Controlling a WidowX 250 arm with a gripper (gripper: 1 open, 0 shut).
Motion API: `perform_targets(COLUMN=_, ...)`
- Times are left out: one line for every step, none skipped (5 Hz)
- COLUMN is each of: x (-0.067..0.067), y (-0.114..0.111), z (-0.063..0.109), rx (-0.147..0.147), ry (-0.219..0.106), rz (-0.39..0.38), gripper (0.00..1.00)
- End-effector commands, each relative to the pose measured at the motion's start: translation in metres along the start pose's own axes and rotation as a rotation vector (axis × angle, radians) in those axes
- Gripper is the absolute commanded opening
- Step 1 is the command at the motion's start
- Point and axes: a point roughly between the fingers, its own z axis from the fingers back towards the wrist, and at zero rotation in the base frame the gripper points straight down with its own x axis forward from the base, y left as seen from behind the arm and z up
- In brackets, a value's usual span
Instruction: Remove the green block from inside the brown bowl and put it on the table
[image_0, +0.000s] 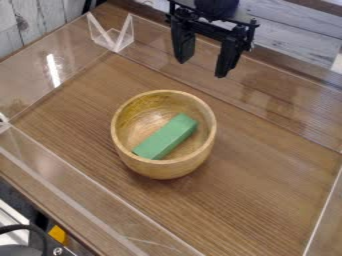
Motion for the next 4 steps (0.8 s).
perform_targets(x=-0.004, y=0.002, z=-0.007, rx=-0.003, ry=0.017, rz=-0.001, gripper=1.00)
perform_targets(x=-0.018, y=0.010, z=-0.019, rx=-0.007, ry=0.034, rz=0.001, gripper=1.00)
perform_targets(x=-0.027, y=0.021, z=-0.025, rx=-0.012, ry=0.018, rz=-0.003, gripper=1.00)
perform_targets(x=-0.033, y=0.029, z=-0.033, rx=-0.014, ry=0.007, rz=-0.004, gripper=1.00)
